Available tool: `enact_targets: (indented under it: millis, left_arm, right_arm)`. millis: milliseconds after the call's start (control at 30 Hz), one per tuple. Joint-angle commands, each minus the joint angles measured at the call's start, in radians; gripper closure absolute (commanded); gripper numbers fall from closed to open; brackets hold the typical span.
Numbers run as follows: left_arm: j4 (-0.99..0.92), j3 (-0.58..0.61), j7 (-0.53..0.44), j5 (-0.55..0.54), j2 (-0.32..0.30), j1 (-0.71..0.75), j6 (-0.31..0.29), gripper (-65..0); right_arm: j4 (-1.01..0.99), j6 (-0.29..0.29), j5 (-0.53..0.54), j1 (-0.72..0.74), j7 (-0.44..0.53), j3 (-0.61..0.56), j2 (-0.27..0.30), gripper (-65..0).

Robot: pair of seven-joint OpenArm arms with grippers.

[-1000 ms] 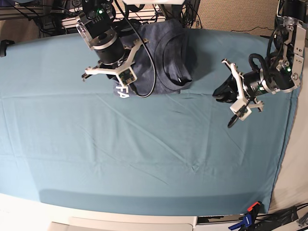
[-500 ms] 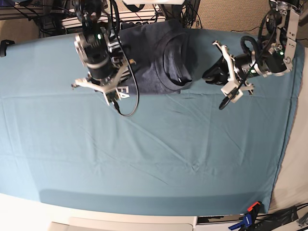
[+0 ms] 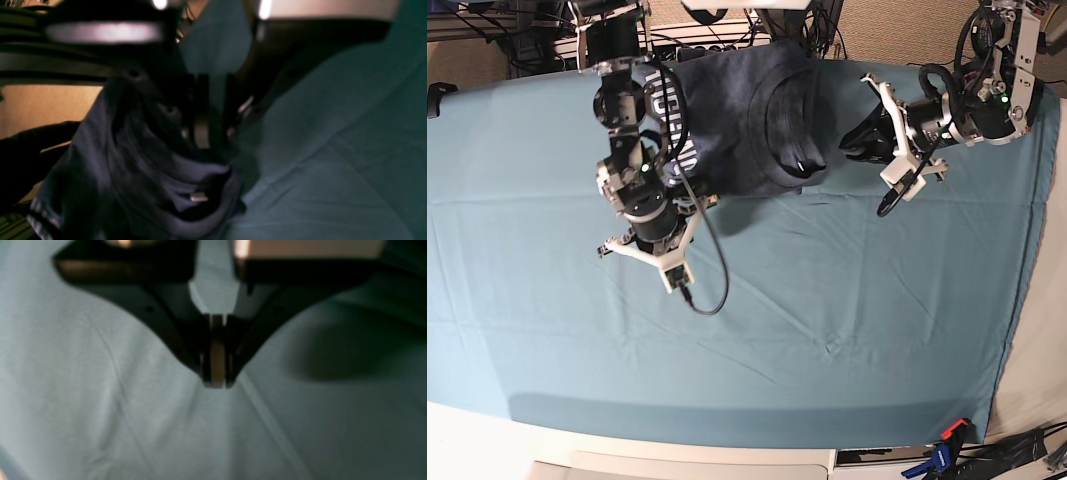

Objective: Fold the T-shirt properly
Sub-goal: 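Release the folded end with the right gripper and raise both grippers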

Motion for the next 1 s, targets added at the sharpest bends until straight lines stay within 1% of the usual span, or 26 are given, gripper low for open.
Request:
enact_targets:
  millis: [0, 67, 100, 133, 233, 333, 467, 500, 600, 667, 733, 800, 867, 933, 967]
  left_arm:
    - [0.017, -0.007, -0.018, -0.014, -0.008, 0.003, -0.003, -6.5]
    - [0.017, -0.007, -0.018, -0.01, -0.008, 0.018, -0.003, -6.5]
    - [0.017, -0.007, -0.018, -0.01, -0.008, 0.027, -0.003, -6.5]
    - [0.017, -0.007, -0.018, -0.01, -0.008, 0.035, -0.003, -6.4]
    - [0.017, -0.007, -0.018, -0.01, -0.008, 0.058, -0.004, -6.5]
    - [0.017, -0.007, -0.018, -0.011, -0.008, 0.072, -0.003, -6.5]
    - [0.018, -0.007, -0.01, -0.012, -0.008, 0.095, -0.004, -6.5]
    - [0.018, -0.007, -0.004, -0.019, -0.008, 0.105, -0.006, -6.5]
    - [0.018, -0.007, 0.029, -0.042, -0.009, 0.149, -0.053, -6.5]
    - [0.018, -0.007, 0.04, -0.045, -0.009, 0.19, -0.054, -6.4]
    - [0.018, -0.007, 0.055, -0.045, -0.009, 0.228, -0.054, -6.4]
    - [0.018, -0.007, 0.073, -0.045, -0.009, 0.262, -0.054, -4.6]
    - [0.019, -0.007, 0.076, -0.045, -0.009, 0.294, -0.065, -0.3]
    - [0.022, -0.007, 0.076, -0.049, -0.009, 0.319, -0.084, 0.0]
    - [0.025, -0.007, 0.074, -0.049, -0.008, 0.328, -0.084, 0.0]
  right_arm:
    - [0.027, 0.019, 0.045, 0.019, -0.025, 0.0, 0.0, 0.0]
    - [0.075, 0.08, 0.15, 0.006, -0.127, 0.0, 0.0, 0.0]
    - [0.108, 0.1, 0.188, -0.014, -0.151, 0.0, 0.0, 0.0]
    - [0.145, 0.11, 0.208, -0.039, -0.154, 0.0, 0.0, 0.0]
    - [0.272, 0.118, 0.217, -0.12, -0.154, 0.0, 0.0, 0.0]
    - [0.387, 0.14, 0.217, -0.198, -0.154, 0.0, 0.0, 0.0]
    - [0.46, 0.151, 0.186, -0.282, -0.154, 0.0, 0.007, 0.0]
    - [0.462, 0.151, 0.171, -0.291, -0.154, 0.0, 0.015, 0.0]
    - [0.461, 0.147, 0.089, -0.296, -0.125, 0.009, 0.044, 0.0]
    - [0.461, 0.129, 0.056, -0.292, -0.079, 0.033, 0.056, 0.0]
    - [0.454, 0.126, 0.057, -0.273, -0.073, 0.066, 0.055, 0.0]
    - [0.42, 0.126, 0.058, -0.242, -0.07, 0.093, 0.055, 0.0]
    - [0.356, 0.125, 0.069, -0.2, -0.068, 0.111, 0.056, 0.0]
    - [0.269, 0.128, 0.097, -0.151, -0.067, 0.11, 0.055, 0.0]
    - [0.223, 0.128, 0.109, -0.124, -0.067, 0.106, 0.055, 0.0]
